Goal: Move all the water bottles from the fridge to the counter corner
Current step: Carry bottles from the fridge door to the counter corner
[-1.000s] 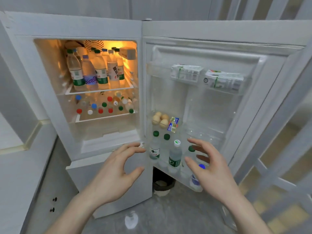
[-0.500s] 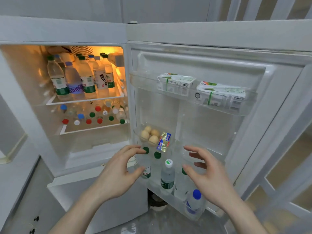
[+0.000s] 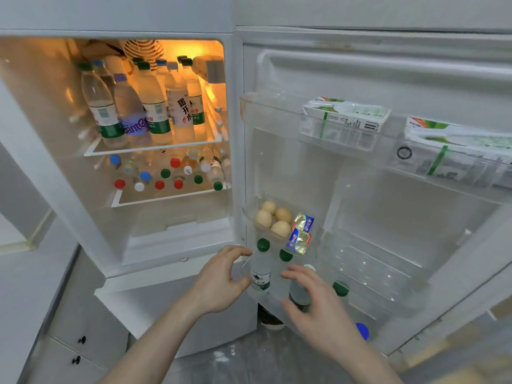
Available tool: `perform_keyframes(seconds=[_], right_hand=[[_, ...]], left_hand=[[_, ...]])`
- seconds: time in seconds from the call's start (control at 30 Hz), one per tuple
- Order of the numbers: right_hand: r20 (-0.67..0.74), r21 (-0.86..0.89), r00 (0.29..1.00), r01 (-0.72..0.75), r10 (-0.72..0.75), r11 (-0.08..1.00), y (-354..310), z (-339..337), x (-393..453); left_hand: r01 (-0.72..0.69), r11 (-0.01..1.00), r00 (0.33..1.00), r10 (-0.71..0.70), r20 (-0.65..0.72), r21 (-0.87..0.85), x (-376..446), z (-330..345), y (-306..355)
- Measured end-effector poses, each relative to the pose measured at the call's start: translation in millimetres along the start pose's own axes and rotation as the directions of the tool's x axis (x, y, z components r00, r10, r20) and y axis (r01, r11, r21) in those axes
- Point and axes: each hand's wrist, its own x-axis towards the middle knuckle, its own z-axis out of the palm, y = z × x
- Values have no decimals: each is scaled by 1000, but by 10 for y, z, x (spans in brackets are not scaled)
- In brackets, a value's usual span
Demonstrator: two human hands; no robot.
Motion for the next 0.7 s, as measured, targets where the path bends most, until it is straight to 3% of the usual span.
perform_keyframes(seconds=[0.2,0.37,0.57,0.7], right_hand=[[-9,-163,996,-90,90,983,-57,248,333],[10,-391,985,-157,174,907,-90,343,548],[-32,-475,965,-244,261,845,-41,393,714],[-66,-490,957,-277,282,826,-10,402,743]], left_hand=[[-78,996,993,73,92,52,421,25,-270],[-163,985,975,152,160,57,706,80,-354],[-223,969,947,188,258,110,866,253,-386],[-231,968,948,201,248,97,858,348,-417]])
